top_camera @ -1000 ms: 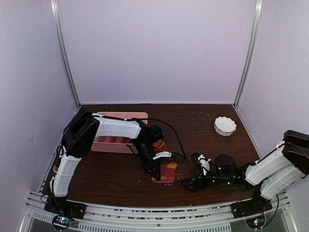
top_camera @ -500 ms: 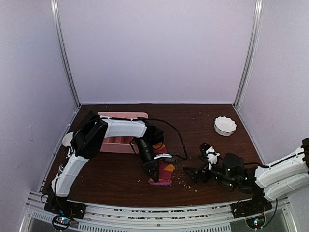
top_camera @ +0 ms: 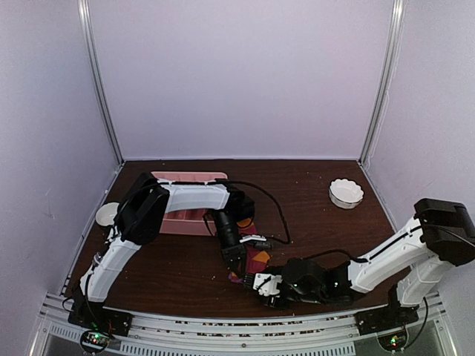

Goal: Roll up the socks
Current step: Roll the sock.

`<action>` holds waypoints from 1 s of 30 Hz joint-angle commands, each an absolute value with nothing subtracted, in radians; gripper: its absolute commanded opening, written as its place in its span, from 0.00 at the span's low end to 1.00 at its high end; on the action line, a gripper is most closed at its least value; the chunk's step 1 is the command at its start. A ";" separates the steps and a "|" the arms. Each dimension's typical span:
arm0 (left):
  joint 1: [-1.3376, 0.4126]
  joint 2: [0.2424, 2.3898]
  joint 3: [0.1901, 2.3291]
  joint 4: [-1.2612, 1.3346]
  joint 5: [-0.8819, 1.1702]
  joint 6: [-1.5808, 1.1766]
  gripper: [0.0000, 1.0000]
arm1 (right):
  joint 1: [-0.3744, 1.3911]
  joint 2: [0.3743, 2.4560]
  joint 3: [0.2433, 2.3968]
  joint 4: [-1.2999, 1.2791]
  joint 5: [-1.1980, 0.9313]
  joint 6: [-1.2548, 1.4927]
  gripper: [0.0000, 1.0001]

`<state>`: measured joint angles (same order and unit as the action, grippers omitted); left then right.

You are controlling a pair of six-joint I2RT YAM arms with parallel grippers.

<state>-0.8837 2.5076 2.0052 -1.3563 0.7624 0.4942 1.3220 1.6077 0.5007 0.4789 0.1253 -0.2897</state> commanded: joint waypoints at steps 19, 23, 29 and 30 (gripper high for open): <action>-0.837 2.451 1.942 -1.280 0.705 0.582 0.42 | 1.177 1.789 0.662 0.212 -0.107 -0.326 0.04; -0.831 2.266 1.790 -1.104 0.602 0.534 0.94 | 1.134 1.808 0.624 0.243 -0.212 -0.191 0.00; -0.841 2.044 1.651 -0.934 0.498 0.467 0.98 | 1.066 1.854 0.557 0.380 -0.399 0.015 0.00; -0.843 2.010 1.635 -0.917 0.484 0.468 0.98 | 1.056 1.861 0.547 0.407 -0.430 0.046 0.00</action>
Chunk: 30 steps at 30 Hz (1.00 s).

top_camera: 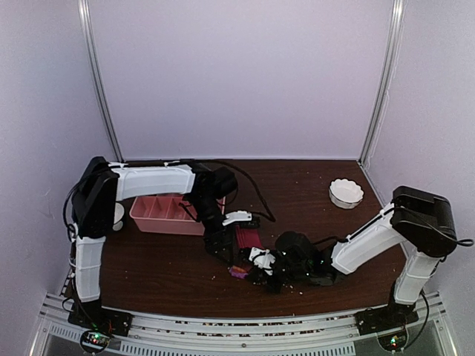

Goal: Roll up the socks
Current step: Roll the sock.

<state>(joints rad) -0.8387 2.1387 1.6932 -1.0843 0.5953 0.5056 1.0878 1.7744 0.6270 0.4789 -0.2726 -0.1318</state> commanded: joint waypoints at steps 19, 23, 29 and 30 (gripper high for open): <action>-0.826 1.927 1.550 -0.784 0.425 0.530 0.98 | 0.867 1.954 0.507 0.580 -0.741 0.376 0.00; -0.916 1.877 1.439 -0.730 0.473 0.646 0.92 | 0.834 1.973 0.515 0.560 -0.746 0.404 0.00; -1.001 1.954 1.406 -0.722 0.487 0.699 0.76 | 0.804 2.030 0.542 0.559 -0.779 0.485 0.00; -1.006 1.963 1.407 -0.711 0.482 0.697 0.75 | 0.801 2.039 0.548 0.555 -0.784 0.493 0.00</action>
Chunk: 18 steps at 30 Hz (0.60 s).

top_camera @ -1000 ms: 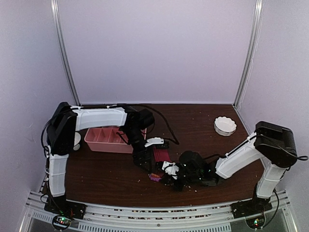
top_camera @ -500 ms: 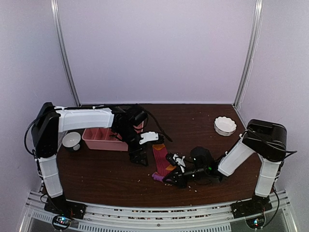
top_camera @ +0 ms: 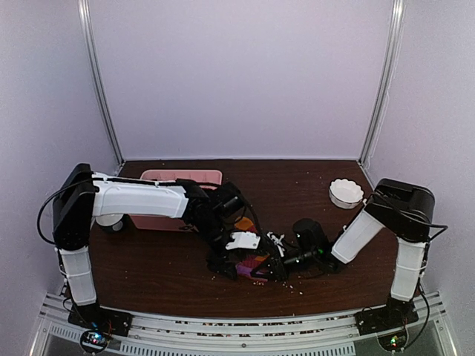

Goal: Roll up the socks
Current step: Roll the sock.

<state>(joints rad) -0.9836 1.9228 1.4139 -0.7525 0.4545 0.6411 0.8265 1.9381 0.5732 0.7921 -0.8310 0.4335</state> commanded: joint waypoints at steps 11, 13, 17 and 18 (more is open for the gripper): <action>-1.015 2.024 1.407 -0.601 0.404 0.641 0.42 | 0.777 2.041 0.563 0.464 -0.772 0.484 0.00; -1.014 2.041 1.419 -0.616 0.403 0.637 0.39 | 0.777 2.036 0.562 0.448 -0.770 0.470 0.00; -1.013 2.080 1.437 -0.644 0.375 0.627 0.36 | 0.778 2.036 0.562 0.433 -0.771 0.454 0.00; -1.011 2.085 1.437 -0.645 0.369 0.622 0.34 | 0.778 2.036 0.560 0.429 -0.769 0.447 0.00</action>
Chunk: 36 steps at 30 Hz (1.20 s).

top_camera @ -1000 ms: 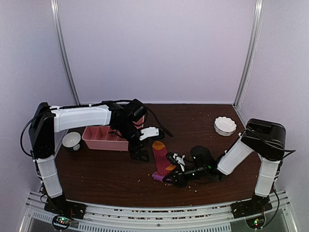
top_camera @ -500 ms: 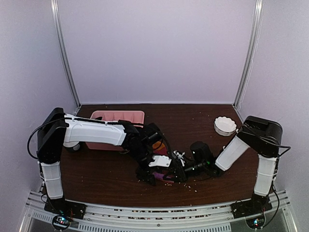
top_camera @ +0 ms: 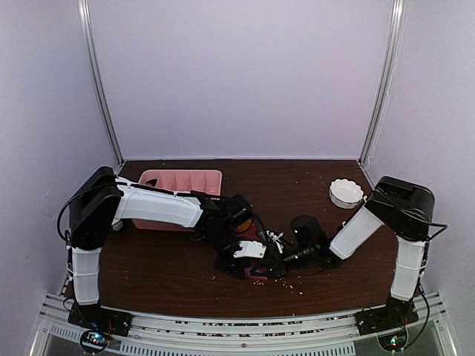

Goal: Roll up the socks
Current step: Roll the sock.

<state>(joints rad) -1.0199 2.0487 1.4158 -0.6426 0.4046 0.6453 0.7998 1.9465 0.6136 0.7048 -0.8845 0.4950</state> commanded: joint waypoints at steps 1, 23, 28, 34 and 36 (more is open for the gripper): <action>-1.008 2.090 1.436 -0.647 0.369 0.620 0.32 | 0.778 2.035 0.560 0.424 -0.768 0.441 0.00; -0.930 2.314 1.693 -1.013 0.557 0.505 0.07 | 0.880 1.725 0.353 0.637 -0.489 0.352 1.00; -0.905 2.332 1.713 -1.065 0.602 0.511 0.07 | 0.892 1.591 0.326 0.565 -0.363 0.281 1.00; -0.885 2.340 1.728 -1.113 0.641 0.542 0.07 | 0.904 1.406 0.247 0.509 -0.052 0.289 1.00; -0.885 2.336 1.729 -1.133 0.643 0.573 0.07 | 0.904 1.316 0.199 0.530 0.025 0.302 1.00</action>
